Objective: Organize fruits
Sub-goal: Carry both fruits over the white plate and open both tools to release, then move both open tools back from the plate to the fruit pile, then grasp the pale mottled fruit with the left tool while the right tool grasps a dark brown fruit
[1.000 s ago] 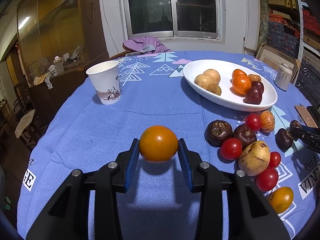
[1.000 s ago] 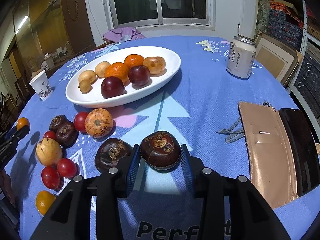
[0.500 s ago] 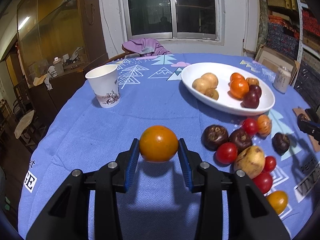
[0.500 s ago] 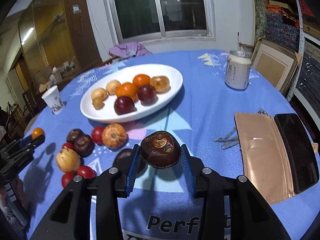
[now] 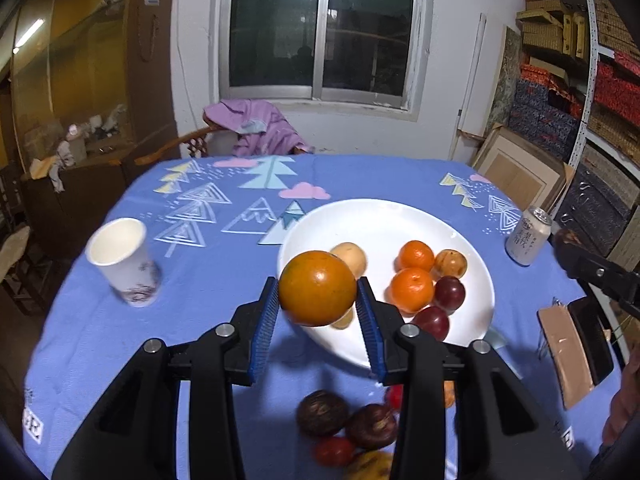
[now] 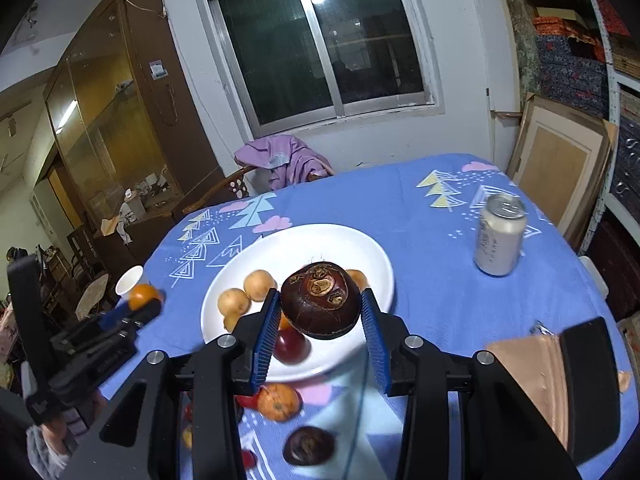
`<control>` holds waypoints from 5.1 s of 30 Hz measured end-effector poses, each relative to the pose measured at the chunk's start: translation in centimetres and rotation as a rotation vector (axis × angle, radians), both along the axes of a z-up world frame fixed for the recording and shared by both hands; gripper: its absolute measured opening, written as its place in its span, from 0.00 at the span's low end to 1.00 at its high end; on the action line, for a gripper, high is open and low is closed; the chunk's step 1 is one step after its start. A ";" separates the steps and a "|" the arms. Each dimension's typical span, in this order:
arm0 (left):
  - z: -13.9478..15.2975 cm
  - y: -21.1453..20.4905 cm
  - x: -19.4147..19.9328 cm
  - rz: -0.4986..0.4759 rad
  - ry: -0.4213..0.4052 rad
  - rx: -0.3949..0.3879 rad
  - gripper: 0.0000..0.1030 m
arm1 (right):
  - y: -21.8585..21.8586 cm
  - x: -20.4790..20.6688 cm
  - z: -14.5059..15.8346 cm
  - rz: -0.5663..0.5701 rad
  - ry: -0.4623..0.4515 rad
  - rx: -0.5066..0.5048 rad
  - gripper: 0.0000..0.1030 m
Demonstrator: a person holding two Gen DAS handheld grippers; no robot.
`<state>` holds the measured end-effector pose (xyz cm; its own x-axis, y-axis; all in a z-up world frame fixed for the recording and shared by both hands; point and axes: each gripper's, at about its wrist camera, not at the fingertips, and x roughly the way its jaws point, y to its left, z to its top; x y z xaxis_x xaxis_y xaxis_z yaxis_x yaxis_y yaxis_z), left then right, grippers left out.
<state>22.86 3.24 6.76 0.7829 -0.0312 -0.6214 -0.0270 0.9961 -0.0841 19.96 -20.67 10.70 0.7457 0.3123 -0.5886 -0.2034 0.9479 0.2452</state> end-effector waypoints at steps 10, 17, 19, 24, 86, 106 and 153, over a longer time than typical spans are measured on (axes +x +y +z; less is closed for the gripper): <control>-5.6 -1.4 6.7 -0.040 0.141 -0.024 0.37 | 3.1 7.0 -4.5 0.041 0.135 -0.064 0.40; -6.8 -2.5 7.5 -0.081 0.134 0.029 0.46 | 4.3 9.4 -6.7 0.053 0.166 -0.106 0.40; -6.9 -2.6 7.5 -0.095 0.131 0.012 0.59 | 4.5 9.9 -7.4 0.051 0.185 -0.100 0.40; -6.4 -3.2 7.1 -0.120 0.097 0.036 0.72 | 4.5 10.2 -7.6 0.069 0.184 -0.081 0.51; -7.8 10.1 -12.6 0.225 0.115 -0.141 0.96 | -3.5 -5.2 -7.3 0.001 0.161 0.183 0.83; -7.3 0.3 -16.2 -0.107 0.018 0.162 0.96 | -3.0 -5.0 -7.8 0.007 0.186 0.156 0.83; -9.5 -0.9 -13.8 -0.234 0.151 0.086 0.44 | 1.7 -7.9 -10.0 0.060 0.153 -0.187 0.78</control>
